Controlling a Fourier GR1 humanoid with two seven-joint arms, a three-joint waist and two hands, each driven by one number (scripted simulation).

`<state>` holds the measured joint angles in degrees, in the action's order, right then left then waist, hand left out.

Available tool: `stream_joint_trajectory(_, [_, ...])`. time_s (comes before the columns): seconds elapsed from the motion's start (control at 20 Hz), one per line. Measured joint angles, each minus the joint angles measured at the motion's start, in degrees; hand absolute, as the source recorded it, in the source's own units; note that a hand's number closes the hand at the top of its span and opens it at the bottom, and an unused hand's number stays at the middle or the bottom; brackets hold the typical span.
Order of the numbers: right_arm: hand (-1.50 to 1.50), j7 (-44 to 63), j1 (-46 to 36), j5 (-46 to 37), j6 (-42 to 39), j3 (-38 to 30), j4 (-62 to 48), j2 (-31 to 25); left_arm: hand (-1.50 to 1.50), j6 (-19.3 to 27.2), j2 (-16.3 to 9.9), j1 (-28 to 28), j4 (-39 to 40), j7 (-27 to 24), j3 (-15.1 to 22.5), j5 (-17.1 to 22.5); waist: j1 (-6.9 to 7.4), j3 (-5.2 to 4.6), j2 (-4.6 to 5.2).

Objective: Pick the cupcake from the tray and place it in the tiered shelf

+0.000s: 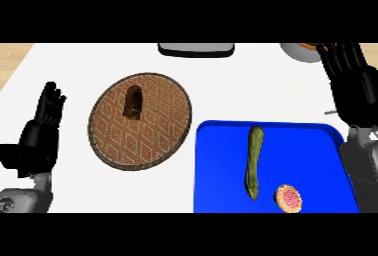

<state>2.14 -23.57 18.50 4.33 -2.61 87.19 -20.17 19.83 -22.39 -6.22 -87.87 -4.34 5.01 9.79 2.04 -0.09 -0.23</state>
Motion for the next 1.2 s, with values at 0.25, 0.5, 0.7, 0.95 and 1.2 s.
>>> stream_joint_trajectory(0.25, [1.50,-2.37,0.93,1.61,-9.60,-0.03,0.69,-3.99,0.00,-3.16,-0.43,-1.25,-0.55,4.34,-0.36,1.79,-1.60,0.09,0.18])
stream_joint_trajectory(0.5, [-1.50,-1.26,5.25,1.52,-13.08,-1.34,-3.24,-7.39,0.00,-6.65,-0.05,-3.53,0.14,9.08,0.69,4.79,-2.73,0.08,0.41])
stream_joint_trajectory(0.7, [-1.50,-2.47,8.68,10.23,-22.26,-3.19,-4.09,-6.79,0.00,-7.60,0.31,-5.03,-0.25,12.42,1.01,5.90,-2.72,0.16,0.29])
stream_joint_trajectory(0.95, [-1.50,-0.24,12.84,15.95,-32.57,-4.53,1.86,-12.06,0.00,-9.75,0.02,-5.97,1.43,13.24,-0.40,6.99,-2.89,0.10,0.12])
stream_joint_trajectory(1.2, [-1.50,6.88,14.07,14.63,-38.94,-2.48,8.97,-21.21,0.00,-10.57,-0.05,-6.10,1.77,13.63,-0.80,7.31,-3.04,-0.02,-0.11])
